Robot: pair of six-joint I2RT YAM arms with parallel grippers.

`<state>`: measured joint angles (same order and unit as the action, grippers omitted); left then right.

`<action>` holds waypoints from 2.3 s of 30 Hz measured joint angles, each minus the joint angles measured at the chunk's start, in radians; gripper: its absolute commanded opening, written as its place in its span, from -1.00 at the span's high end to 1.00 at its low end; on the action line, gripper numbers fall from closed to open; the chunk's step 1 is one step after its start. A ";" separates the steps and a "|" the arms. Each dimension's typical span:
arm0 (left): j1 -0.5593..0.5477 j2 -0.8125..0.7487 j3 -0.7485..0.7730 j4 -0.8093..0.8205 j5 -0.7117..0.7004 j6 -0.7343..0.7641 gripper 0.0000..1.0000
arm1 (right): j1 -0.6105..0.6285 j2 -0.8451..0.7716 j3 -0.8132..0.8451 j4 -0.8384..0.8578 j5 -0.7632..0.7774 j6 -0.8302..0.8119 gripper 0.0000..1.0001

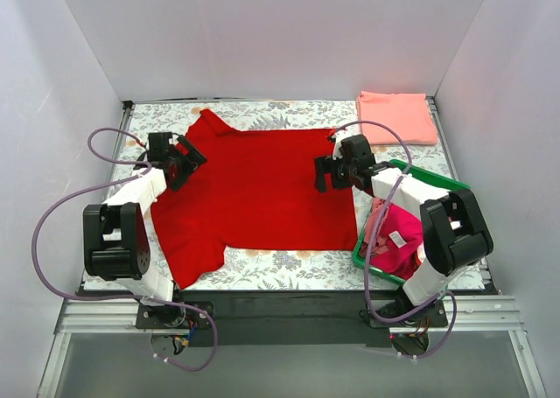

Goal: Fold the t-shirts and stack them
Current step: Flatten the tshirt out

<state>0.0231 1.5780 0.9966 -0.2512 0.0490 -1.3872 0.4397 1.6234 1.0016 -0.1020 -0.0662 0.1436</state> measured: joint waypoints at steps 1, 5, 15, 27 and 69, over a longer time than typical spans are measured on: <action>0.000 0.007 0.000 -0.006 -0.005 0.000 -0.86 | 0.000 0.014 0.000 0.003 0.014 0.000 -0.97; 0.000 0.048 0.001 -0.011 -0.048 0.001 -0.90 | -0.001 0.105 0.014 0.008 0.053 0.000 -0.97; 0.001 0.303 0.198 -0.043 -0.112 0.020 -0.94 | -0.002 0.269 0.156 0.030 0.143 -0.001 -0.96; 0.024 0.562 0.547 -0.054 -0.117 0.045 -0.95 | -0.020 0.446 0.382 0.047 0.167 -0.005 -0.97; -0.007 -0.661 -0.550 -0.296 -0.118 -0.351 -0.95 | -0.040 -0.558 -0.374 0.026 -0.014 0.208 -0.97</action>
<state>0.0158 0.9169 0.4465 -0.5472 -0.0692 -1.7382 0.3996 1.0649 0.6273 -0.0765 -0.0803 0.3511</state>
